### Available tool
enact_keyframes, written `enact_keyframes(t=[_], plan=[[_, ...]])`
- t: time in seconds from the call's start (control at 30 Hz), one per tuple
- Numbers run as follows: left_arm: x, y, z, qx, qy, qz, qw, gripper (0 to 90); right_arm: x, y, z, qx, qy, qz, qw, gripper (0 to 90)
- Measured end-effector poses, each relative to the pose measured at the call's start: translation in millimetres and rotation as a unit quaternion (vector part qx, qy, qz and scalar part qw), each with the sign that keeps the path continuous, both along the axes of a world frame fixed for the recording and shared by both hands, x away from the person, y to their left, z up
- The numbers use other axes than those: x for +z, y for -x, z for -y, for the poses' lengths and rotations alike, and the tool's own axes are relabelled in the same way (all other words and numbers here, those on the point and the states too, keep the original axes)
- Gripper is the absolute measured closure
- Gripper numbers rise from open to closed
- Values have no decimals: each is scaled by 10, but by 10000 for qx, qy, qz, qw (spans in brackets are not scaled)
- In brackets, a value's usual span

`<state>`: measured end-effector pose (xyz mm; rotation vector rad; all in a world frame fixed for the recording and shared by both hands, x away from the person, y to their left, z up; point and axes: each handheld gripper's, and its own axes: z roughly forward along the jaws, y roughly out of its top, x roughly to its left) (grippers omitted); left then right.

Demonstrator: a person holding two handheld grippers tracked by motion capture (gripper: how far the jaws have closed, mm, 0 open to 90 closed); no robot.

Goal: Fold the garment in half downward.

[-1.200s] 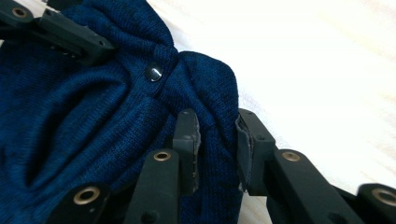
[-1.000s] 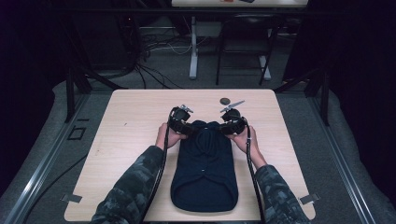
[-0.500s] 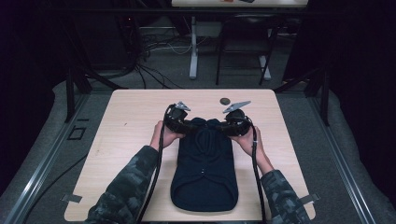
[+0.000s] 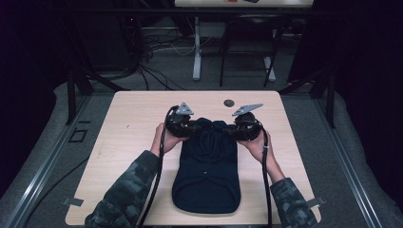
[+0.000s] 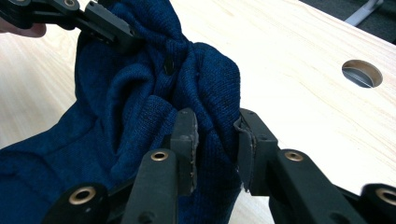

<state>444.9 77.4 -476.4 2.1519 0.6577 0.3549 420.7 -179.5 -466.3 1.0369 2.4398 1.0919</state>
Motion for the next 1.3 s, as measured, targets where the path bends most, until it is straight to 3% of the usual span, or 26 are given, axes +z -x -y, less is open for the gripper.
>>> enact_keyframes(t=[0.43,0.53,0.83,1.0,1.3], plan=[[113,200,35,-280,-112,556,9980,694,25,123,110,100,-63,-47,9999,673],[117,245,39,-347,-125,606,9975,694,16,151,125,151,-26,-35,9999,676],[130,318,1,-523,-136,444,9976,678,-14,319,111,299,161,369,9987,734],[117,358,-24,-549,-222,269,9979,663,-36,391,83,370,207,426,9982,731],[92,350,-68,-556,-249,-24,9981,592,-31,483,14,373,316,779,9958,757]])
